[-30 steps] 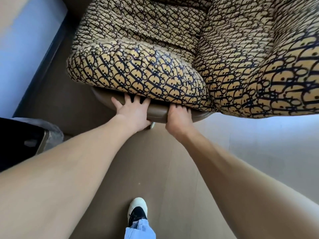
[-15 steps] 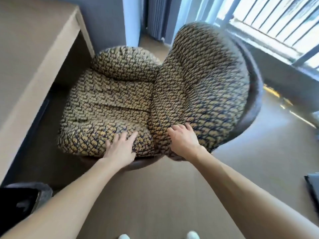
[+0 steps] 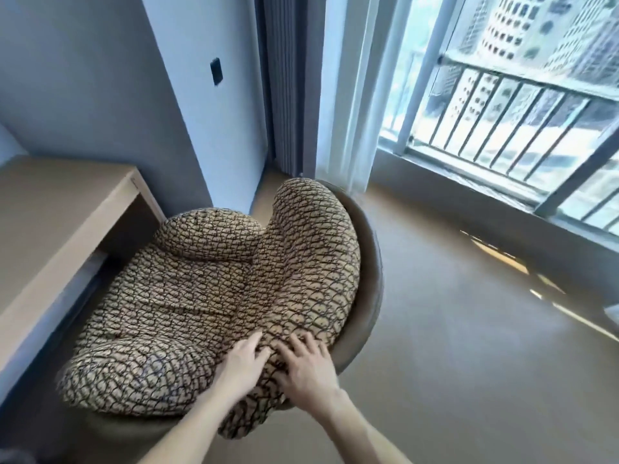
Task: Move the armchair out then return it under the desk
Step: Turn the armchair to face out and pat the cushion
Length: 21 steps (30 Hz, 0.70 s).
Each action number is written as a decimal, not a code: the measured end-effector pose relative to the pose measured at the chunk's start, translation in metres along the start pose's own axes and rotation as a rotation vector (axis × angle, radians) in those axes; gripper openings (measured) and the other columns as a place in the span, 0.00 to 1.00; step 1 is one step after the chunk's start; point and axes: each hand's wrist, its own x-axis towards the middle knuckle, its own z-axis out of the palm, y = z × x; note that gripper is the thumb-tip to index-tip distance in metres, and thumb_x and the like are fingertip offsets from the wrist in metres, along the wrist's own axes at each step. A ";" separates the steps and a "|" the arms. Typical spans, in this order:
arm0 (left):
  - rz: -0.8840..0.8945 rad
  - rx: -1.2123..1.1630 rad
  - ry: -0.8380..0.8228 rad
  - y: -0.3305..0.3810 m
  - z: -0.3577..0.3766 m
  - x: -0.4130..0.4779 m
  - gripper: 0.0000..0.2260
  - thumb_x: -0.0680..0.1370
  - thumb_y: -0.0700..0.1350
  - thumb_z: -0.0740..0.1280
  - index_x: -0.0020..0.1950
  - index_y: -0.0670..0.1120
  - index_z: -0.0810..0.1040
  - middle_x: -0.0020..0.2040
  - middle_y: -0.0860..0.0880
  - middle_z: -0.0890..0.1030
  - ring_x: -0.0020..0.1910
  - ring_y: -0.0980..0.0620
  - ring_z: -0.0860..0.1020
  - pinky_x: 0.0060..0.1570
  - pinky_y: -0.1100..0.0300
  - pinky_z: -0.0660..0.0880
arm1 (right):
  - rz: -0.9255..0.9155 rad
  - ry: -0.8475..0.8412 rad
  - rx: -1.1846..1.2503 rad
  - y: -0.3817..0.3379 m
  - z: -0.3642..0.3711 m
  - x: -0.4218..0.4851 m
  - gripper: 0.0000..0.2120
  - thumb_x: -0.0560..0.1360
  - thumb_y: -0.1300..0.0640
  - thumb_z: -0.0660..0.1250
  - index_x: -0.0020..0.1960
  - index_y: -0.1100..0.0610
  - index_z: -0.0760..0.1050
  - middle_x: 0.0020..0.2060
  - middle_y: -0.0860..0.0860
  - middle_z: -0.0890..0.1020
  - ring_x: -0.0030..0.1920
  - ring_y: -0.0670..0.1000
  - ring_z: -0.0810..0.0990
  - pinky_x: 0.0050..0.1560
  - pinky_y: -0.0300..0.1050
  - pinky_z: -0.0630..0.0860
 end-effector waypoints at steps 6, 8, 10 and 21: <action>-0.122 -0.022 0.053 0.083 -0.005 0.038 0.26 0.82 0.57 0.59 0.79 0.50 0.64 0.76 0.40 0.70 0.74 0.41 0.70 0.73 0.49 0.66 | -0.053 -0.079 -0.041 0.092 -0.070 0.023 0.25 0.79 0.45 0.60 0.74 0.51 0.66 0.77 0.49 0.66 0.79 0.51 0.60 0.77 0.63 0.53; -0.140 -0.035 0.045 0.108 0.000 0.059 0.27 0.82 0.57 0.58 0.79 0.49 0.63 0.76 0.40 0.70 0.74 0.41 0.69 0.73 0.48 0.66 | -0.042 -0.043 -0.067 0.132 -0.091 0.039 0.25 0.79 0.45 0.60 0.75 0.51 0.66 0.77 0.48 0.67 0.79 0.51 0.59 0.77 0.60 0.54; -0.155 -0.051 0.053 0.135 0.010 0.086 0.27 0.82 0.58 0.58 0.80 0.50 0.61 0.76 0.40 0.69 0.74 0.40 0.69 0.73 0.46 0.66 | -0.050 -0.042 -0.116 0.170 -0.110 0.058 0.26 0.78 0.47 0.60 0.75 0.50 0.65 0.77 0.49 0.67 0.79 0.51 0.59 0.77 0.58 0.56; -0.503 -0.112 0.213 0.254 0.046 0.255 0.36 0.78 0.69 0.38 0.81 0.52 0.56 0.76 0.41 0.70 0.75 0.39 0.67 0.73 0.29 0.54 | -0.168 -0.189 -0.301 0.331 -0.205 0.208 0.26 0.79 0.51 0.61 0.77 0.49 0.63 0.78 0.47 0.64 0.81 0.53 0.56 0.78 0.56 0.57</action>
